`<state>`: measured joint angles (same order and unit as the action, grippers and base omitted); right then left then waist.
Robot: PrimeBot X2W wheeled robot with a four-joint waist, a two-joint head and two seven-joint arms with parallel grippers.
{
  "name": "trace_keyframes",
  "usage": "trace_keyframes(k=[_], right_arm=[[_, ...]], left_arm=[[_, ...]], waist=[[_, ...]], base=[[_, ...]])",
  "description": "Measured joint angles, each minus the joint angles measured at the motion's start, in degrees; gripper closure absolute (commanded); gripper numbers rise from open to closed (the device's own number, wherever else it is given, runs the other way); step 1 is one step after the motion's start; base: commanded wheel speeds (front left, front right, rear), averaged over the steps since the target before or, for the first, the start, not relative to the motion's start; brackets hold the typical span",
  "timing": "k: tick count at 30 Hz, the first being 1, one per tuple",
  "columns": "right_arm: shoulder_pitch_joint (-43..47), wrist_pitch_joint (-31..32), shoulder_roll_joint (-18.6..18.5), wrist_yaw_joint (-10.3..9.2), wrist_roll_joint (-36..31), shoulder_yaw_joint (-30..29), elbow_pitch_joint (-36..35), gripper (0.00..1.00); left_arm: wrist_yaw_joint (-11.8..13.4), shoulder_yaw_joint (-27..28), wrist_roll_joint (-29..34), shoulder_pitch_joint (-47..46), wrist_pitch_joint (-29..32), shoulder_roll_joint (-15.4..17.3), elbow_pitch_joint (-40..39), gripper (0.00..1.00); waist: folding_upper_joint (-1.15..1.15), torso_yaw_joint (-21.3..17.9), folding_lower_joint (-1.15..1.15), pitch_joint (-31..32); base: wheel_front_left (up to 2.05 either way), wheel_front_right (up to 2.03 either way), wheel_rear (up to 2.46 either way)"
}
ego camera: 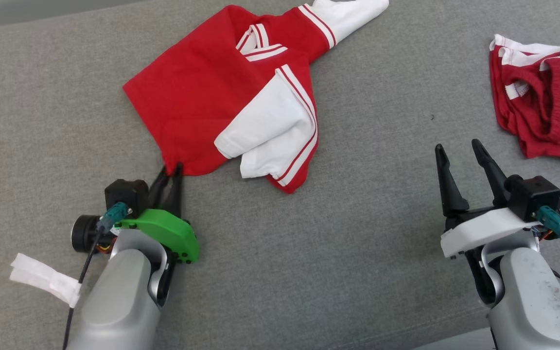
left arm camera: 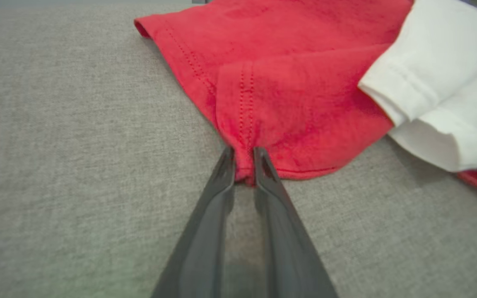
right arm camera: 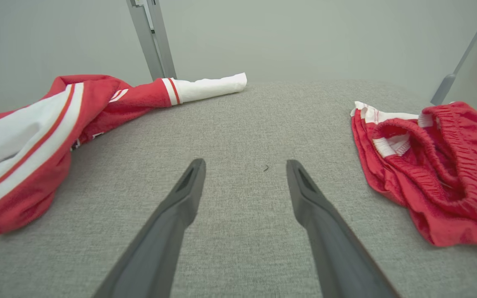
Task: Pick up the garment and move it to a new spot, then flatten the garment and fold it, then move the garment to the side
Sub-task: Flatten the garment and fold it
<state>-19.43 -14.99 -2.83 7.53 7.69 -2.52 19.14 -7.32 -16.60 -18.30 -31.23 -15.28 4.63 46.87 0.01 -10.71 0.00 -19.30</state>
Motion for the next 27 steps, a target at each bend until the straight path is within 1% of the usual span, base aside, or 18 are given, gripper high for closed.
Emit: trace_keyframes(k=[2, 4, 7, 11, 16, 17, 18, 22, 25, 27], right_arm=[[0.06, 0.0, -0.03, 0.0, -0.04, -0.55, 0.1, 0.0], [0.1, 0.0, -0.03, 0.0, -0.09, -0.89, 0.31, 0.0], [0.18, -0.01, -0.01, 0.0, -0.1, -1.16, 0.6, 0.0], [0.73, -0.01, 0.0, 0.0, -0.11, -1.67, 1.29, 0.0], [1.05, -0.01, 0.01, 0.0, -0.11, -1.53, 2.19, 0.0], [1.08, -0.01, 0.01, 0.0, -0.1, -1.36, 2.33, 0.0], [1.07, -0.01, 0.03, 0.0, -0.1, -1.29, 2.49, 0.0], [1.04, -0.01, 0.03, 0.0, -0.1, -1.02, 2.68, 0.0], [0.99, 0.0, 0.03, 0.0, -0.12, -0.9, 2.66, 0.0], [0.96, -0.01, 0.01, 0.0, -0.11, -0.92, 2.64, 0.0]], left_arm=[[0.0, -0.88, -1.13, -0.01, -0.01, -0.1, 0.05, 1.0], [-0.02, -0.35, -2.21, 0.03, 0.01, -0.05, -1.05, 1.0], [0.02, 2.68, -2.21, 1.46, 0.13, 0.14, -4.28, 1.0], [0.77, 6.3, -0.62, 5.79, 0.14, 0.19, -8.05, 1.0], [0.85, 8.46, 1.23, 10.45, 0.14, -0.35, -8.81, 1.0], [1.18, 9.09, 1.59, 11.07, 0.14, -0.45, -9.31, 0.75], [1.38, 9.5, 2.07, 11.34, 0.14, -0.48, -9.91, 0.0], [1.52, 10.46, 4.69, 11.68, 0.14, -0.85, -15.86, 0.0], [0.98, 10.06, 5.79, 11.76, 0.14, -1.3, -20.38, 0.0], [0.56, 8.77, 5.93, 11.76, 0.14, -1.43, -21.54, 0.0]], waist=[[0.0, 0.08, 0.0, -0.1], [0.0, 0.48, 0.0, -0.03], [0.0, 1.5, 0.0, 0.41], [0.0, 3.67, 0.0, 1.54], [0.0, 6.58, 0.0, 3.09], [0.0, 7.23, 0.0, 3.45], [0.0, 7.69, 0.0, 3.72], [0.0, 8.7, 0.0, 4.38], [0.0, 8.3, 0.0, 4.33], [0.0, 7.74, 0.0, 4.14]], base=[[0.0, 0.0, 0.0], [0.0, 0.0, 0.0], [0.0, 0.0, 0.0], [0.0, 0.0, 0.0], [0.0, 0.0, 0.0], [0.0, 0.0, 0.0], [0.0, 0.0, 0.0], [0.0, 0.0, 0.0], [0.0, 0.0, 0.0], [0.0, 0.0, 0.0]])
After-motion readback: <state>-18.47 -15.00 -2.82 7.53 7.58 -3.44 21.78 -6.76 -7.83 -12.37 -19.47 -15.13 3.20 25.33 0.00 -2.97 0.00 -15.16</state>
